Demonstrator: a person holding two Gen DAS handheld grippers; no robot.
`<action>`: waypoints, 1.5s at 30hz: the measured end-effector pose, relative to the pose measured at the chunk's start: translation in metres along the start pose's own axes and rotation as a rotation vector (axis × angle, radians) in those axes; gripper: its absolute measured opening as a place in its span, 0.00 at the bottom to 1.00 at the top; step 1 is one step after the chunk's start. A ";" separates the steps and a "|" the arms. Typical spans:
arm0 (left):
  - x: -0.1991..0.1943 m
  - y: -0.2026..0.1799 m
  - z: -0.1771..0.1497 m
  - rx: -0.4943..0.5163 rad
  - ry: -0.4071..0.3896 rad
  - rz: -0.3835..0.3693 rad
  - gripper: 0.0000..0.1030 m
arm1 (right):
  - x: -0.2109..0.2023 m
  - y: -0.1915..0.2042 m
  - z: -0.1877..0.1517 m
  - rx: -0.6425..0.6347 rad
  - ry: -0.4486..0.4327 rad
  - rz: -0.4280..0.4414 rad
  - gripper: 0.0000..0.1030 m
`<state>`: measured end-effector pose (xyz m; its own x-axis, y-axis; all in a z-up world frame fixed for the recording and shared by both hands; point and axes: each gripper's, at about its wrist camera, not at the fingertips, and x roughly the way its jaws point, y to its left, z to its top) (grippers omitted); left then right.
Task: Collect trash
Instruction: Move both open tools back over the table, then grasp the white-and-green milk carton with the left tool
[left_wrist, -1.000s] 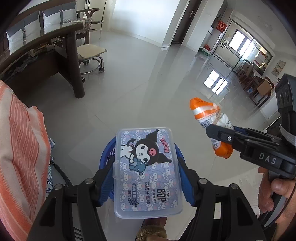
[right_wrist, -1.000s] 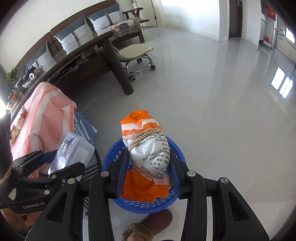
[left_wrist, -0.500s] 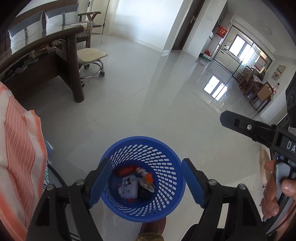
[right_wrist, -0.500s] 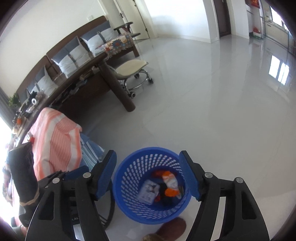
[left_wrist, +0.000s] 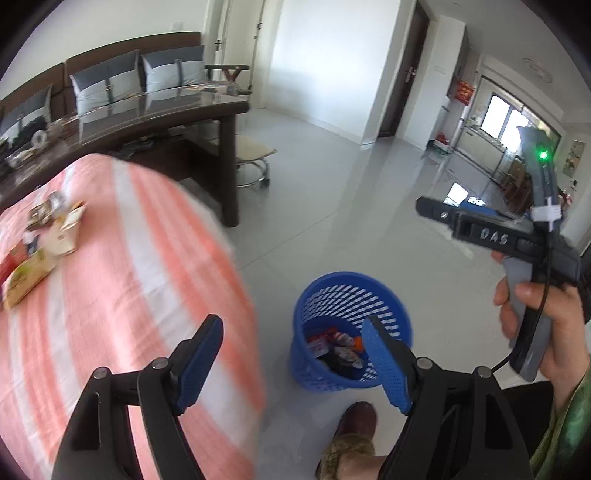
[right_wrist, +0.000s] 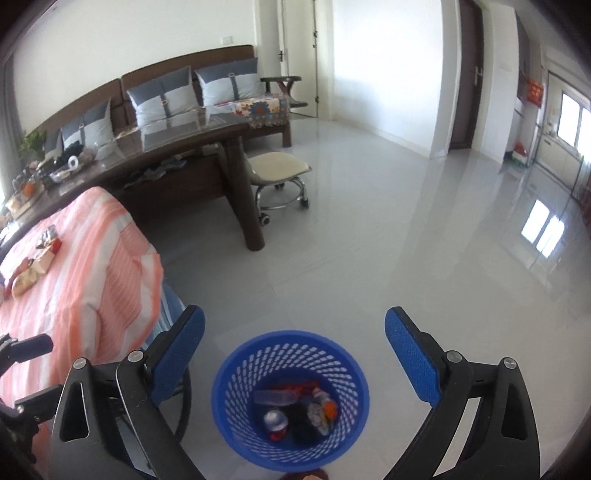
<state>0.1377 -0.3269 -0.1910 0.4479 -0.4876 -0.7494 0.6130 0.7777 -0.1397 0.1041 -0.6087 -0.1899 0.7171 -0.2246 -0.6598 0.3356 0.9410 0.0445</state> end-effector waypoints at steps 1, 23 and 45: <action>-0.007 0.015 -0.009 -0.002 0.008 0.050 0.77 | -0.001 0.014 0.001 -0.022 -0.010 0.014 0.96; -0.112 0.238 -0.077 -0.301 -0.001 0.452 0.77 | 0.008 0.349 -0.080 -0.524 0.163 0.429 0.97; -0.147 0.436 -0.077 -0.789 -0.052 0.469 0.77 | 0.006 0.343 -0.077 -0.522 0.151 0.450 0.97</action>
<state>0.2890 0.1141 -0.1910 0.5786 -0.0561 -0.8136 -0.2523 0.9364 -0.2440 0.1768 -0.2678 -0.2361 0.6123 0.2174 -0.7601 -0.3378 0.9412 -0.0029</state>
